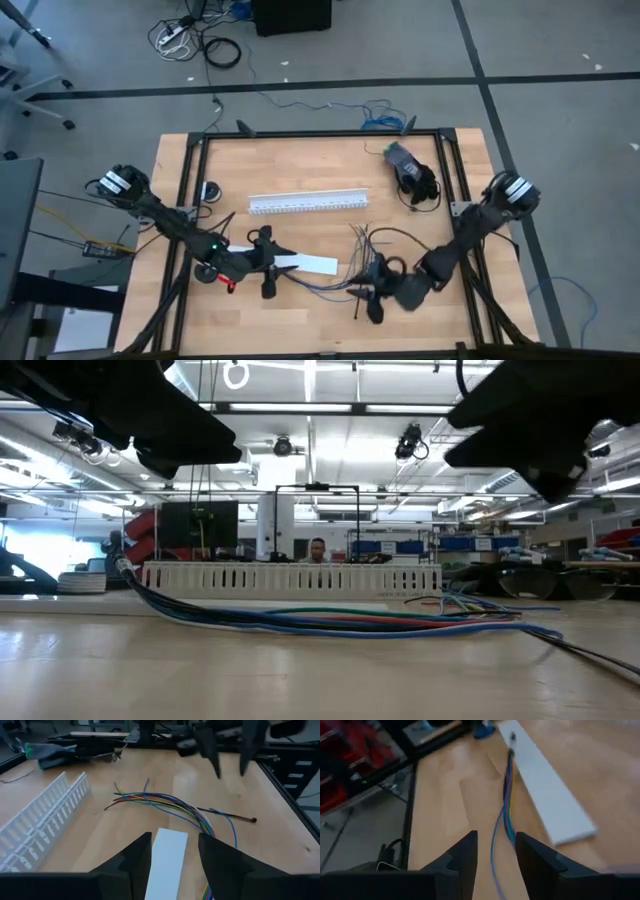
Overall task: Ziptie cables
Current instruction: Wrap the colored wires together using a zip tie
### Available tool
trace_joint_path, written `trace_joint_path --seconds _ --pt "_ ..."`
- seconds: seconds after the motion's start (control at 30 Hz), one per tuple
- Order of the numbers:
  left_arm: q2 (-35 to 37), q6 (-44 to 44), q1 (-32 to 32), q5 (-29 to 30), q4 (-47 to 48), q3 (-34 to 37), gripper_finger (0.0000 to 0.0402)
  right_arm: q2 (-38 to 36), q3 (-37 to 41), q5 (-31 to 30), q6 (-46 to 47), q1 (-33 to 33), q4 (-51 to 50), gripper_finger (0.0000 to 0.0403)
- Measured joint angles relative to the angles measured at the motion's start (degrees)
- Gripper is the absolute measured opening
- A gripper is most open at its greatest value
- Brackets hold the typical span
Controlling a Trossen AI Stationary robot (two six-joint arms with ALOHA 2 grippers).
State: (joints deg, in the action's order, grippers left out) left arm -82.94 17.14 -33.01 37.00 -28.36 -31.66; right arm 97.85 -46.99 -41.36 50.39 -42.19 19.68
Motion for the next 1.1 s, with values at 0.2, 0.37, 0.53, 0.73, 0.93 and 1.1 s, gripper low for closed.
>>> trace_joint_path --seconds 0.2,0.37,0.53,0.73,0.93,1.1 --pt "0.0 -1.8 0.0 0.1 -0.4 0.0 0.0156 4.0 -10.2 -3.5 19.1 -2.5 -16.5 0.0118" --pt "0.0 -2.4 0.0 0.1 -0.6 0.0 0.0156 7.7 -15.5 -1.0 32.2 -2.7 -27.2 0.0117" --pt "0.0 -3.4 0.0 0.1 -0.6 0.0 0.0156 12.5 -17.9 4.7 38.3 -2.3 -28.1 0.0117" --pt "0.0 -3.6 0.0 0.1 -0.4 0.0 0.0156 15.5 -24.2 7.6 41.9 -2.5 -36.3 0.0115" --pt "0.0 -3.8 0.0 0.1 -0.4 0.0 0.0156 15.5 -29.3 9.2 43.4 -3.3 -45.2 0.0107" --pt "0.0 -5.0 0.2 0.1 -0.5 0.0 0.0156 18.4 -32.5 14.1 35.5 -3.5 -45.6 0.0105"
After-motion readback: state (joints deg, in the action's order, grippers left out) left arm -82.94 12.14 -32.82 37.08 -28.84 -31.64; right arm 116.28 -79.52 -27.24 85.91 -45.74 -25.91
